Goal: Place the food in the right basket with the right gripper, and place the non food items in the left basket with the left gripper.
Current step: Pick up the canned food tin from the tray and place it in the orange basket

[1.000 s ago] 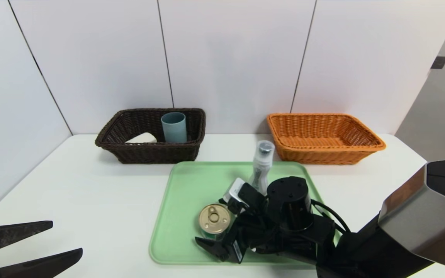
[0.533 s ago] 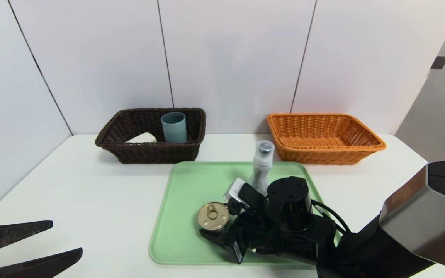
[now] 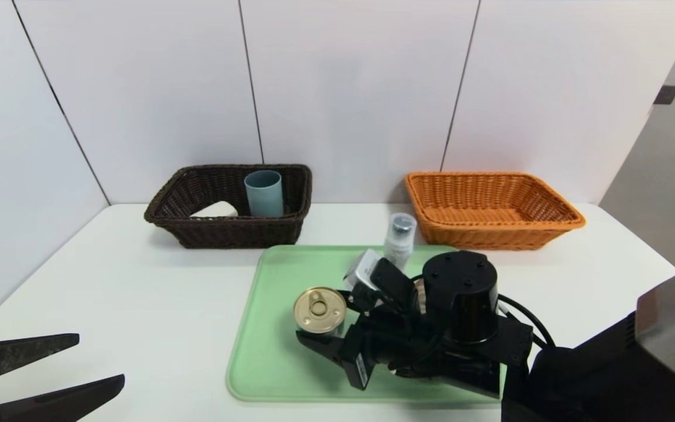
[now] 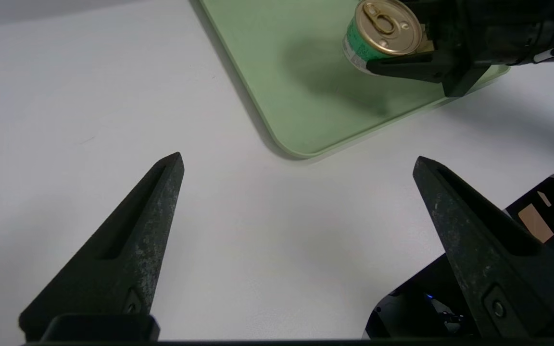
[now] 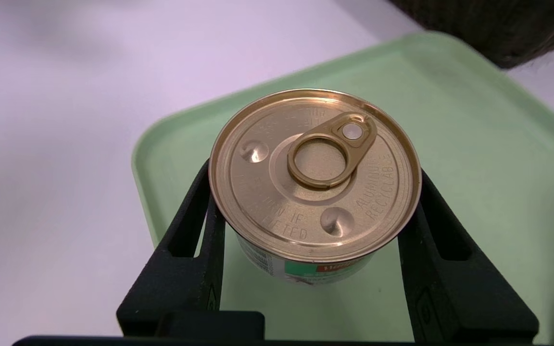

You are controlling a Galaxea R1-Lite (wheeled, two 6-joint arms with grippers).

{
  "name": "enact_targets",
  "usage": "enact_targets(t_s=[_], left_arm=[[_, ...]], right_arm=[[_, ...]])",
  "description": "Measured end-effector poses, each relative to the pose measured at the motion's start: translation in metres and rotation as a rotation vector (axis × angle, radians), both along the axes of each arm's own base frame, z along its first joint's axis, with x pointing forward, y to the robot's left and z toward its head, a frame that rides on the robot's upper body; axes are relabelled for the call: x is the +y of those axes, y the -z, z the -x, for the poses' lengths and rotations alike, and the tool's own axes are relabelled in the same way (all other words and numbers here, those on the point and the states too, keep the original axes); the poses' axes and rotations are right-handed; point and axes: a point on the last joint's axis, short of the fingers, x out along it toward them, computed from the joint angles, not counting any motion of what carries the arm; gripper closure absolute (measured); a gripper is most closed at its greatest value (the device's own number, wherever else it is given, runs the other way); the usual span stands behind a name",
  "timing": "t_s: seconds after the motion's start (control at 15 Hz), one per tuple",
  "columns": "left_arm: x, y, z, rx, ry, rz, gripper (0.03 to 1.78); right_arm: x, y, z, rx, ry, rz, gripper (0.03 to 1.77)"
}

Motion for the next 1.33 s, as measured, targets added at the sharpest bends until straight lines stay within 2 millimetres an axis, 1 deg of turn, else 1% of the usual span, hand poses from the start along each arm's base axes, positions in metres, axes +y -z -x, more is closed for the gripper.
enact_targets(t_s=[0.27, 0.47, 0.73, 0.87, 1.07, 1.2, 1.33], left_arm=[[0.0, -0.001, 0.0, -0.006, -0.003, -0.001, 0.12], [0.0, -0.002, -0.001, -0.009, -0.004, 0.0, 0.12], [0.0, -0.004, -0.003, -0.024, -0.002, 0.003, 0.12], [0.0, -0.006, -0.003, -0.027, -0.002, 0.004, 0.12], [-0.001, -0.008, -0.005, -0.027, 0.0, 0.007, 0.12], [-0.001, -0.011, -0.008, -0.029, 0.0, 0.008, 0.12], [-0.002, -0.016, -0.012, -0.033, 0.001, 0.01, 0.12]], right_arm=[[-0.005, -0.035, 0.005, -0.068, 0.015, -0.068, 0.82], [-0.01, -0.064, 0.005, -0.119, 0.079, -0.111, 0.82], [-0.023, -0.117, -0.003, -0.185, 0.171, -0.165, 0.82], [-0.039, -0.145, -0.011, -0.205, 0.23, -0.176, 0.82], [-0.071, -0.175, -0.023, -0.229, 0.335, -0.178, 0.82], [-0.093, -0.189, -0.029, -0.239, 0.406, -0.173, 0.82], [-0.116, -0.198, -0.037, -0.243, 0.484, -0.16, 0.82]])
